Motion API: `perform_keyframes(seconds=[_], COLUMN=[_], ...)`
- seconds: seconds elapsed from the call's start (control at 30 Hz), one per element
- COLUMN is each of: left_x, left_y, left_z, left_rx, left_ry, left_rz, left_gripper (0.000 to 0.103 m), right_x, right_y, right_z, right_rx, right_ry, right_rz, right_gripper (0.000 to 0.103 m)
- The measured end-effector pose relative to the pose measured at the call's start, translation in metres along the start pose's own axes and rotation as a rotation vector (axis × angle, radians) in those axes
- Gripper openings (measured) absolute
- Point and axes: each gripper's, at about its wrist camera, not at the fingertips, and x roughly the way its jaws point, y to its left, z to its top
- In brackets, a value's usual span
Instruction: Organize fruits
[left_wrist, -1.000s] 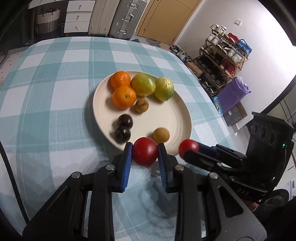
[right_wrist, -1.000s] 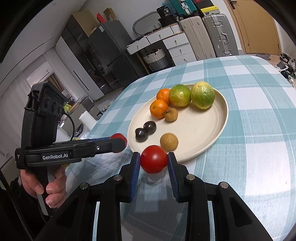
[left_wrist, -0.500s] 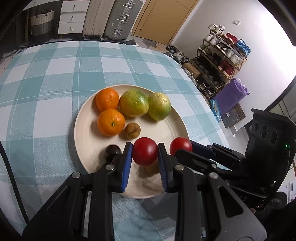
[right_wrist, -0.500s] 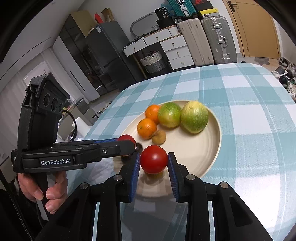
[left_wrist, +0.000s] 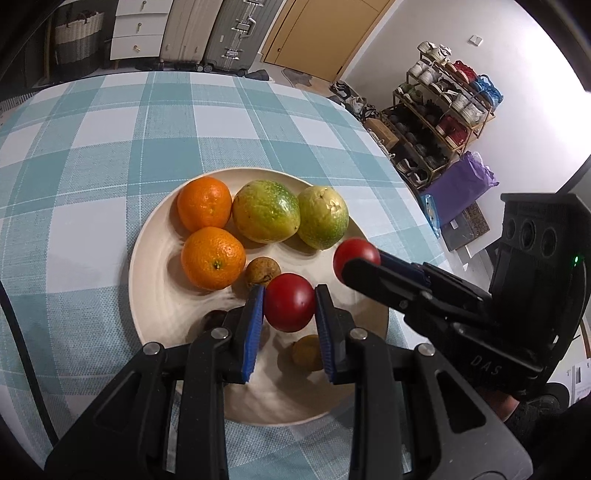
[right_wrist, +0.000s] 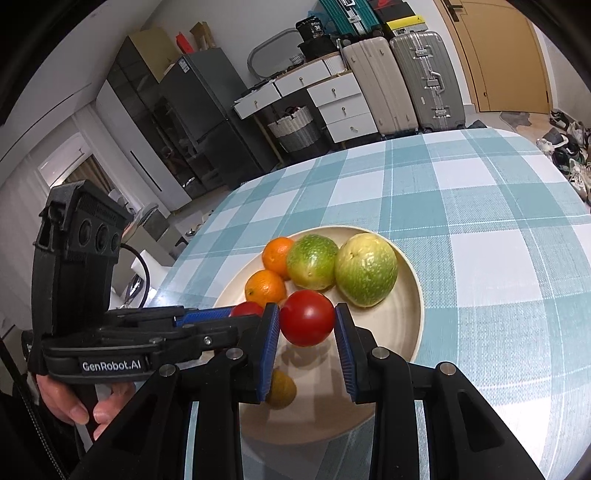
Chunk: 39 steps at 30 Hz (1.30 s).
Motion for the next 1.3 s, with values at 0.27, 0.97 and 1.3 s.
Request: perform_keyframes(seconds=[0.27, 0.97, 1.3], left_x=[0.007, -0.046, -0.099], left_y=[0.001, -0.020, -0.044], left_z=[0.003, -0.012, -0.030], left_rx=[-0.013, 0.011, 0.028], left_ry=[0.004, -0.123, -0.285], left_rz=[-0.004, 0.104, 0.226], left_gripper=[0.024, 0.030, 0.069], right_x=[0.007, -0.047, -0.088], right_y=[-0.005, 0.007, 0.034], right_z=[0.006, 0.000, -0.010], right_rx=[0.029, 0.008, -0.061], right_ry=[-0.006, -0.127, -0.228], right_rz=[-0.005, -0.035, -0.037], right_gripper=[0.031, 0.047, 0.067])
